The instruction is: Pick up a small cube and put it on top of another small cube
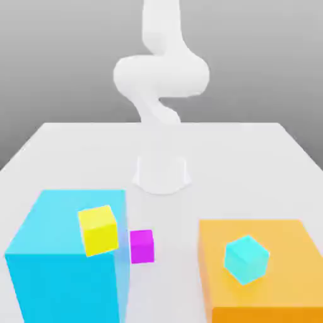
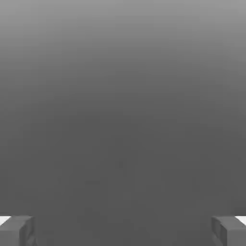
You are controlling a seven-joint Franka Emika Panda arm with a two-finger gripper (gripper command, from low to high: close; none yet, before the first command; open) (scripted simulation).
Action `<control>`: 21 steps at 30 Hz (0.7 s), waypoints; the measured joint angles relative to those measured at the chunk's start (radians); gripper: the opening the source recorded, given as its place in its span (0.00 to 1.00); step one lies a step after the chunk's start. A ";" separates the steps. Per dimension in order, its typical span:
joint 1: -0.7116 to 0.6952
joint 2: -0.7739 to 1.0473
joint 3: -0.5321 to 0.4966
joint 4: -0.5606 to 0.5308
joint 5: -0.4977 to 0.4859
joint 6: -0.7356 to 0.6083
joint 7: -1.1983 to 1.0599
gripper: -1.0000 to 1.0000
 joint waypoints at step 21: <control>-0.036 0.575 -0.087 -0.539 0.028 0.323 -0.211 0.50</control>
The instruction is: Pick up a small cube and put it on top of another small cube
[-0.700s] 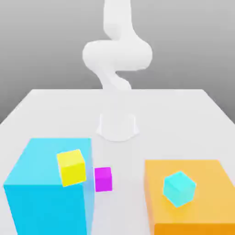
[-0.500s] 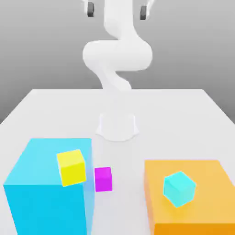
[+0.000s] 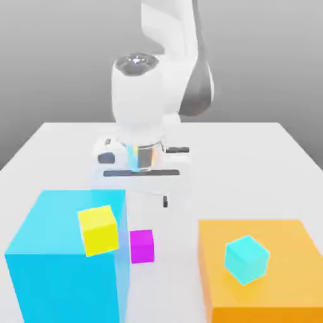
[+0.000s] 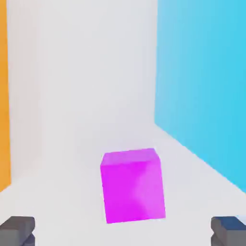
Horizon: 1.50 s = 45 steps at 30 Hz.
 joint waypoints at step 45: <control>-0.145 -0.079 -0.069 0.080 0.140 -0.220 0.131 0.00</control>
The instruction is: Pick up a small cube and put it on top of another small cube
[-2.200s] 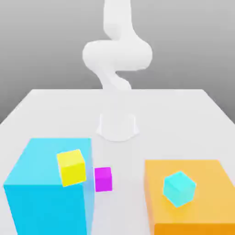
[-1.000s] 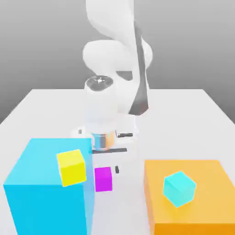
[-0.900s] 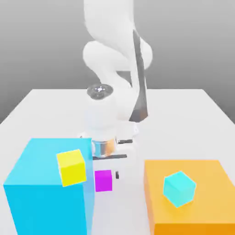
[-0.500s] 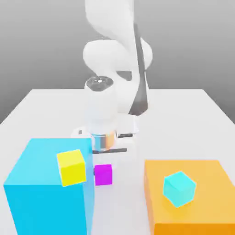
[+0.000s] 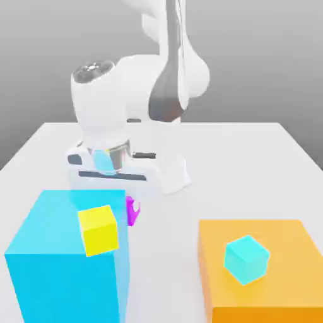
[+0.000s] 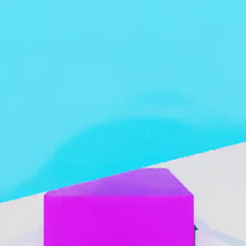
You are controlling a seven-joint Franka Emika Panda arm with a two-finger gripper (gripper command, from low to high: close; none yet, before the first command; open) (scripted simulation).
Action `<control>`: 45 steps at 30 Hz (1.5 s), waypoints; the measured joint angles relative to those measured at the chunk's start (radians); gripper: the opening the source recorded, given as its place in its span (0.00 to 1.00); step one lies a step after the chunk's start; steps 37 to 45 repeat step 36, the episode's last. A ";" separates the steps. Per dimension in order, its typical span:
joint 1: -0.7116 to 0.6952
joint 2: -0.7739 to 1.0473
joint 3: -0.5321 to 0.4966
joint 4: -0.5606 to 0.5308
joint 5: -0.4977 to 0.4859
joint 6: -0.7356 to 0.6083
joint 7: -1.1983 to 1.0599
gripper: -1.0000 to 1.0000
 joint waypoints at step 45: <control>0.149 0.223 0.010 0.619 -0.144 -0.252 -0.918 1.00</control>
